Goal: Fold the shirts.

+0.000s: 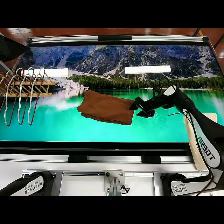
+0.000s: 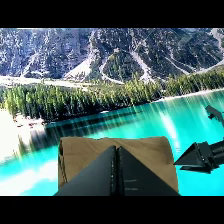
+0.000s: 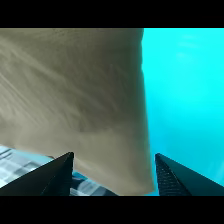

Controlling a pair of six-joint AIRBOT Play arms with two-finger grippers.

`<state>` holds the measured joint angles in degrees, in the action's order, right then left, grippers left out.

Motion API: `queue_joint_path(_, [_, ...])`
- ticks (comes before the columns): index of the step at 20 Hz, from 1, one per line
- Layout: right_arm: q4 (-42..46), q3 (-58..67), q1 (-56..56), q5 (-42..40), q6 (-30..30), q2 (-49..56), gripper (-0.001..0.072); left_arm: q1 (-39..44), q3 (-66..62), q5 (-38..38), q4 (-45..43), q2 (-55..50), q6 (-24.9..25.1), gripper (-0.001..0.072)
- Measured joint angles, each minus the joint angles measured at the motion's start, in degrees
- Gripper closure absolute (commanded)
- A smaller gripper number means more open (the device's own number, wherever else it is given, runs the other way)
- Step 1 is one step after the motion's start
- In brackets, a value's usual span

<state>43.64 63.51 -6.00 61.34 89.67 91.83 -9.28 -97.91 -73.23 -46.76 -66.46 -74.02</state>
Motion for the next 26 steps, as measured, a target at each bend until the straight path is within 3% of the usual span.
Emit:
queue_joint_path(7, [-7.5,-1.1,-0.2,-2.5,-4.9,3.9,0.0091,0.0,0.0,0.0,0.0,0.0,0.0,0.0679])
queue_joint_path(8, [-8.0,-1.1,-0.6,-2.8,-5.3,4.1,0.0173,0.0,0.0,0.0,0.0,0.0,0.0,0.0679])
queue_joint_path(9, [-8.3,-1.1,-1.1,-3.4,-6.0,4.3,0.0324,0.0,0.0,0.0,0.0,0.0,0.0,0.0679])
queue_joint_path(11, [-10.3,-1.2,-2.2,-5.2,-8.9,4.5,0.0557,0.0,0.0,0.0,0.0,0.0,0.0,0.0679])
queue_joint_path(12, [-12.2,-1.1,-2.5,-5.9,-10.9,4.6,0.064,0.0,0.0,0.0,0.0,0.0,0.0,0.0679])
queue_joint_path(16, [-19.4,2.7,-0.8,-5.3,-19.5,4.3,0.0641,0.0,0.0,0.0,0.0,0.0,0.0,0.0679])
queue_joint_path(19, [-21.4,8.8,3.7,-0.1,-21.3,1.9,0.0641,0.0,0.0,0.0,0.0,0.0,0.0,0.0679])
queue_joint_path(22, [-20.0,14.8,9.7,4.6,-17.9,-2.3,0.0641,0.0,0.0,0.0,0.0,0.0,-0.2,0.0679])
queue_joint_path(26, [-11.7,21.2,19.6,9.6,-8.6,-8.9,0.0641,0.0,0.0,-1.6,0.0,0.1,-0.2,0.0679])
